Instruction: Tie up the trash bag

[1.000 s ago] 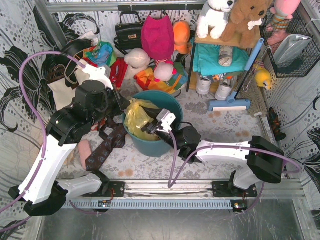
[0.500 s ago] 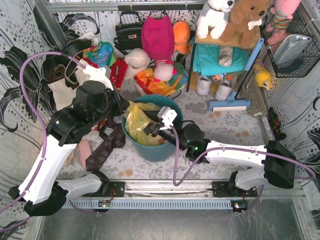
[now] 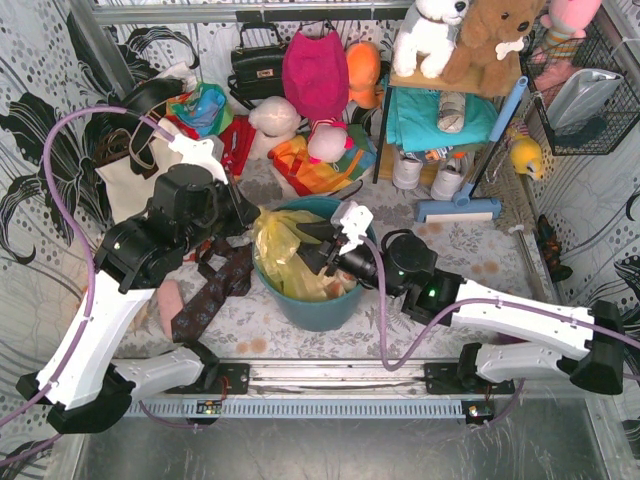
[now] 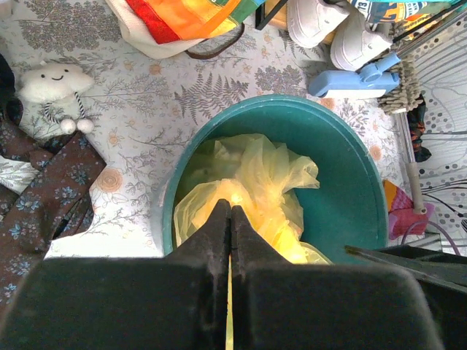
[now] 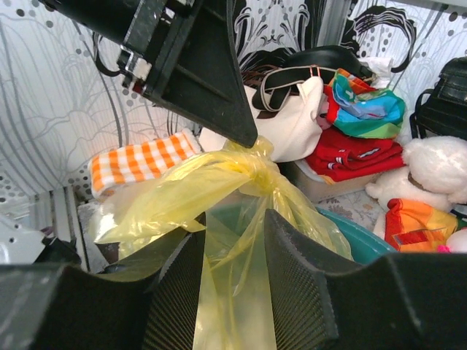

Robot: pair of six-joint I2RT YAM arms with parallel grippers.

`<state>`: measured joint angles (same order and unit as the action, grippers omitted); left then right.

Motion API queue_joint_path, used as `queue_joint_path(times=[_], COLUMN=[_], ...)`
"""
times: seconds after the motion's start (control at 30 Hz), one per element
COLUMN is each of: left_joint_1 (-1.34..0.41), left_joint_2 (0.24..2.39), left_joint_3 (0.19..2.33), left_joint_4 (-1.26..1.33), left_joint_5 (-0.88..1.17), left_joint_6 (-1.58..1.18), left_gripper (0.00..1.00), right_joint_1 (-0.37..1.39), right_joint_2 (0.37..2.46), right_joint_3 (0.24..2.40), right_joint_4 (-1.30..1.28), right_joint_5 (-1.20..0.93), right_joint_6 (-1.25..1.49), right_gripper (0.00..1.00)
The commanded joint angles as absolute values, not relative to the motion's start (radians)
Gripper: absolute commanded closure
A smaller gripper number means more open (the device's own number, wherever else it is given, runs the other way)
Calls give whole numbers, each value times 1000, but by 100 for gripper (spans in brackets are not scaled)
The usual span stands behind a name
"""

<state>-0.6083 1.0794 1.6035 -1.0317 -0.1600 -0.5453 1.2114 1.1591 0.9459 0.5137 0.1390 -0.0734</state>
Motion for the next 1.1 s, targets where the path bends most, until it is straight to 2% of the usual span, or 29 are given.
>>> queue_joint_path(times=[0.0,0.27,0.5,0.7,0.83,1.07], left_joint_1=[-612,-612,-612,-612,-611,-612], left_joint_2=[1054,1048,1052,1047,1049,1054], left_joint_3=[1586,1552,1552,1551,1549,1549], left_joint_4=[-994,-947,-931,-919,-915,-908], left_joint_5=[-141,-67,-41,-32,-28,-20], left_joint_6=[-555,-549,-536,-540,-540,-540], left_gripper=[100,100,100,100,100,100], right_joint_1=[1213,1214,1214,1214,1213,1214], right_joint_2=[1104,1005,1041,1105,1159,1218], right_joint_3=[1020,1055,1156,1342,1431,1441], right_joint_4=[342,237,150,-217,-361,-355], right_joint_5=[79,-78,51,204,164,54], right_joint_6=[-40,76,358,595,685,780], right_gripper=[61,57,56,58,57,56])
